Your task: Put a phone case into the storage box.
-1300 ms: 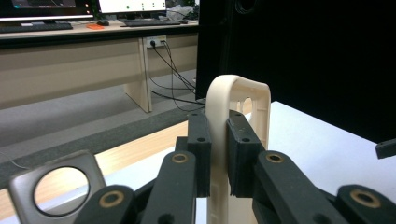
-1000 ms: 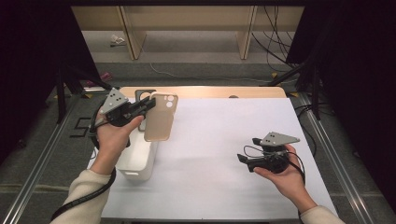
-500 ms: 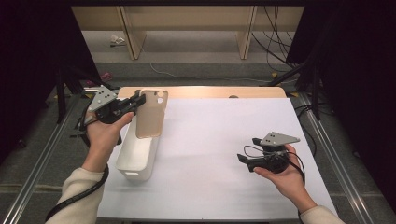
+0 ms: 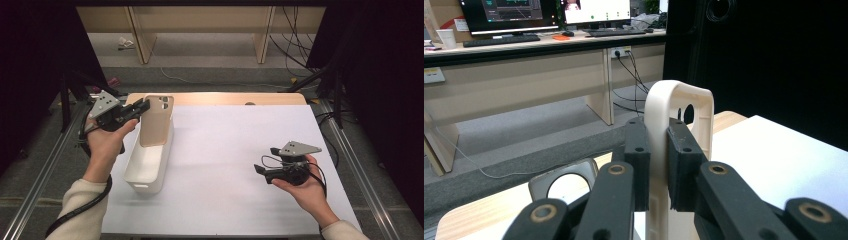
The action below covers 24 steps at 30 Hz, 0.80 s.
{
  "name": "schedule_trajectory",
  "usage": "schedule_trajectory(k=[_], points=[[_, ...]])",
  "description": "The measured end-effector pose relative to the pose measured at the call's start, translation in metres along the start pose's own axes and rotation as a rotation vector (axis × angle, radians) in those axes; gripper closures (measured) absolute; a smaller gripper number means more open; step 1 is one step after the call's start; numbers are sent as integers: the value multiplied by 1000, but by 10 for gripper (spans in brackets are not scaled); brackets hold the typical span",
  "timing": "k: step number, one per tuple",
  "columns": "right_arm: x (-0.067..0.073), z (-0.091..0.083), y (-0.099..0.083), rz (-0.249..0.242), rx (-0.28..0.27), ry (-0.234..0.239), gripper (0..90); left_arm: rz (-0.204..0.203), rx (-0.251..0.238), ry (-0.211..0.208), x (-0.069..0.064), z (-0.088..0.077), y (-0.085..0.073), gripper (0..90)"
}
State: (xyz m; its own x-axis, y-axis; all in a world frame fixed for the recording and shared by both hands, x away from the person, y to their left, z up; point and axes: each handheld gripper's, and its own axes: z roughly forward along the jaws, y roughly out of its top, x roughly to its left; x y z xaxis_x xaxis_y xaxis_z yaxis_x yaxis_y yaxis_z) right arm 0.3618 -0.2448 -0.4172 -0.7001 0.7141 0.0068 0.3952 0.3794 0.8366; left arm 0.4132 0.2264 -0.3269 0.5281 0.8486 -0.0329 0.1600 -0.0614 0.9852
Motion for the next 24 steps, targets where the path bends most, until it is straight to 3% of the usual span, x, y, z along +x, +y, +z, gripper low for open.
schedule_trajectory(k=[16, 24], points=[[0, 0, 0, 1, -2, 0, 172, 4, 5, 31, 10, -1, -4, 814], [0, 0, 0, 4, -3, -1, 172, -16, -26, 42, 13, 1, -8, 813]])
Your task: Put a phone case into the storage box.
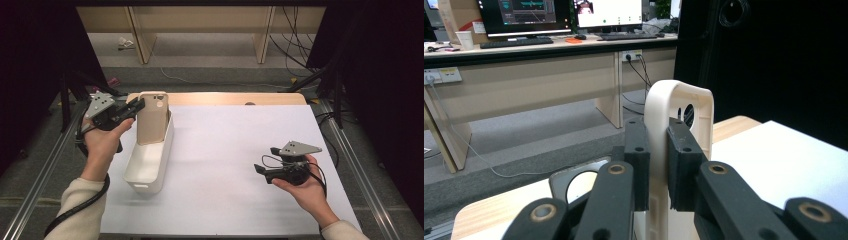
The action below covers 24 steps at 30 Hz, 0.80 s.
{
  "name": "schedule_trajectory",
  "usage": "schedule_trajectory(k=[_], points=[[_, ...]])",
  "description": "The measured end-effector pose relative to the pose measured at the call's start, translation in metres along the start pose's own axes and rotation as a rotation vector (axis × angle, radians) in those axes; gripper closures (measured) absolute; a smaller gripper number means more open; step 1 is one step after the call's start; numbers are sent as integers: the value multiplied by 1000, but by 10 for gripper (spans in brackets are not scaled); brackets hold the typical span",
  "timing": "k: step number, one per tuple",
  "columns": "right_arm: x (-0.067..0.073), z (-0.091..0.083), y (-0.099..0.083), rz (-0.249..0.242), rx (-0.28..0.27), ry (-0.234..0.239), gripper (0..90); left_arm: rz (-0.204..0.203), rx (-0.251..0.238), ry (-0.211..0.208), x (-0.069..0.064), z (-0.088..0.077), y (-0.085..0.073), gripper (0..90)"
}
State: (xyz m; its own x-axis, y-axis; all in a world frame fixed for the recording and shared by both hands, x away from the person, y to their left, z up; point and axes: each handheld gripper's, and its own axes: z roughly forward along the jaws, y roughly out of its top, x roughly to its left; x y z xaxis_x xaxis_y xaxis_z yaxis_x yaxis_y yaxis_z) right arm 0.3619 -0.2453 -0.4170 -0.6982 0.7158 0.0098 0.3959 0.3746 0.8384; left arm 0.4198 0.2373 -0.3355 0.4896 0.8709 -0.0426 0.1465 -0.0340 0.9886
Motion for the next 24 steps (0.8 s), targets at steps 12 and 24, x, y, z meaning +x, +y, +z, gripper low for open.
schedule_trajectory(k=[12, 24], points=[[0, 1, 0, 3, -2, -2, 172, -27, -7, 17, 11, 6, -9, 813], [0, 2, 0, 11, -1, -2, 173, -71, 0, 23, 27, 13, -19, 813]])
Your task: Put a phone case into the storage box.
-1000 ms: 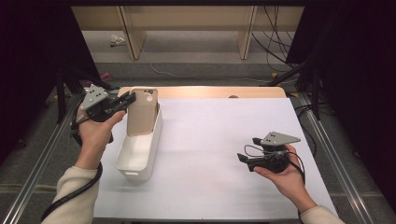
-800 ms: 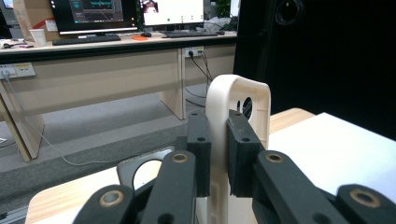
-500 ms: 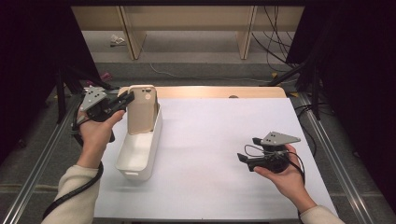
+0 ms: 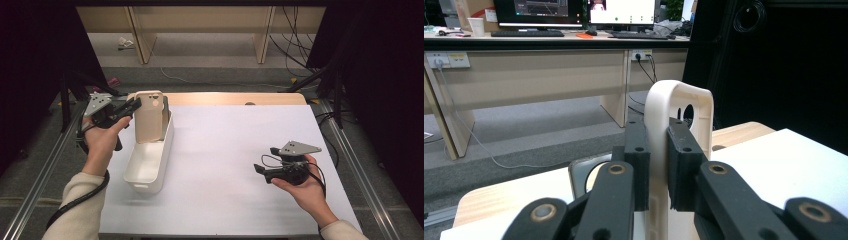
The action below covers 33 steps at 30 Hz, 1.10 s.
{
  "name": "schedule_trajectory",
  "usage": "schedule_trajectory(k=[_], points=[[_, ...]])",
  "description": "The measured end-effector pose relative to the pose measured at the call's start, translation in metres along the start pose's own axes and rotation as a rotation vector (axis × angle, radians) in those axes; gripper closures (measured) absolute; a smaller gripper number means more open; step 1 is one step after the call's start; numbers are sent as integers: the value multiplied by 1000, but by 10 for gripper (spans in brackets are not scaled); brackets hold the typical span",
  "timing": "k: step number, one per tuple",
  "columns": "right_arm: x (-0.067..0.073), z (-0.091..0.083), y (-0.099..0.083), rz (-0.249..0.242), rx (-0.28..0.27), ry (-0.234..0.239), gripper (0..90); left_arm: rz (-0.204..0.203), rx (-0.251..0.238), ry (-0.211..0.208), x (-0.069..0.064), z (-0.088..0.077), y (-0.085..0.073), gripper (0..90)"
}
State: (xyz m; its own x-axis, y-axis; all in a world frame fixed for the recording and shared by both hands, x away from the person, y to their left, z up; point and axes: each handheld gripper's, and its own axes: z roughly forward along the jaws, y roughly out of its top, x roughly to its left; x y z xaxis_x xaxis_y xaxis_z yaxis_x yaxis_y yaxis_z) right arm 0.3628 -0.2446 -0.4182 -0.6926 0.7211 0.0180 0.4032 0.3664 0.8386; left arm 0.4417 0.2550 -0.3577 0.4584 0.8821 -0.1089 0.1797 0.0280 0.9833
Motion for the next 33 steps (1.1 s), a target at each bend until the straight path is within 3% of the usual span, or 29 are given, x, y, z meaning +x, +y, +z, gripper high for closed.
schedule_trajectory(k=[18, 33], points=[[-2, -2, 0, 19, -17, 1, 172, -28, 20, -2, 6, 14, -9, 813], [-2, -2, 0, 20, -18, 1, 172, -49, 70, -6, 14, 29, -21, 813]])
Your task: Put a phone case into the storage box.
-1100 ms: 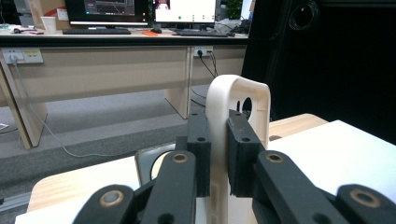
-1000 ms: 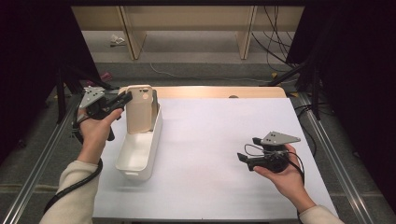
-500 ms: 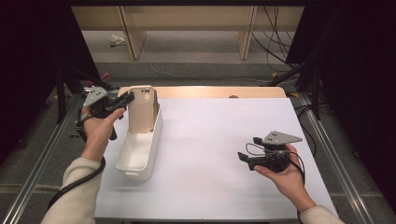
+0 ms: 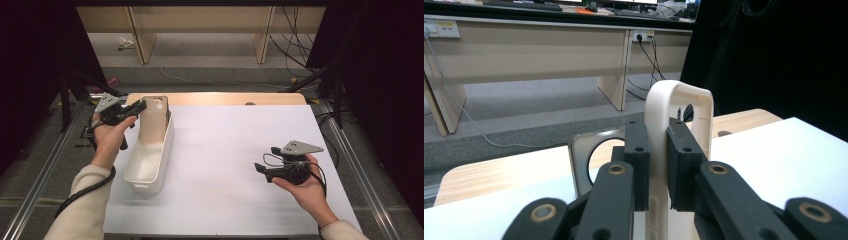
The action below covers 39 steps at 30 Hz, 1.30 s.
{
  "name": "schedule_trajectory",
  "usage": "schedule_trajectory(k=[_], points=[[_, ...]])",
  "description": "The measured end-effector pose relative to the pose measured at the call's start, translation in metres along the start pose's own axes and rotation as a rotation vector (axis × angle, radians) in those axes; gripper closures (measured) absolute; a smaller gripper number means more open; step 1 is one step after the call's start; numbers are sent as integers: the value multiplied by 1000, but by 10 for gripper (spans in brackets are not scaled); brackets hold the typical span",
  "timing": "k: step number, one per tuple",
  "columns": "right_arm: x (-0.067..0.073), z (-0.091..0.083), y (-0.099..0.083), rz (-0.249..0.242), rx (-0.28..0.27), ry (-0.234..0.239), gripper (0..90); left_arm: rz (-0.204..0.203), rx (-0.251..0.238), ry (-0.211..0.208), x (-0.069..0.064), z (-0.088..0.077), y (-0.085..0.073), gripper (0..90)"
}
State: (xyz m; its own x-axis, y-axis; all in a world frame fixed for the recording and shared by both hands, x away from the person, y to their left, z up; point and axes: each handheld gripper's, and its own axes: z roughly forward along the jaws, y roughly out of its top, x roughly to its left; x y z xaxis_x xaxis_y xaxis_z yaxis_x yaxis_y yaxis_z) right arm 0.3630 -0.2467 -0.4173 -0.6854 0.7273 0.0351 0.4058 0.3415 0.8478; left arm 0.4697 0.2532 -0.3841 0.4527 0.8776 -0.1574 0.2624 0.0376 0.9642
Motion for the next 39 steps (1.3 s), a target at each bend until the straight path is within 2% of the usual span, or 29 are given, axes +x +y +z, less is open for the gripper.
schedule_trajectory(k=[17, 29, 39], points=[[0, 0, 0, 4, 5, 4, 172, -21, 61, 2, 9, 14, -19, 810], [0, 1, 0, 5, 4, 5, 172, -40, 74, 8, 15, 20, -30, 807], [0, 1, 0, 3, 4, 6, 172, -40, 77, 12, 20, 23, -31, 798]])
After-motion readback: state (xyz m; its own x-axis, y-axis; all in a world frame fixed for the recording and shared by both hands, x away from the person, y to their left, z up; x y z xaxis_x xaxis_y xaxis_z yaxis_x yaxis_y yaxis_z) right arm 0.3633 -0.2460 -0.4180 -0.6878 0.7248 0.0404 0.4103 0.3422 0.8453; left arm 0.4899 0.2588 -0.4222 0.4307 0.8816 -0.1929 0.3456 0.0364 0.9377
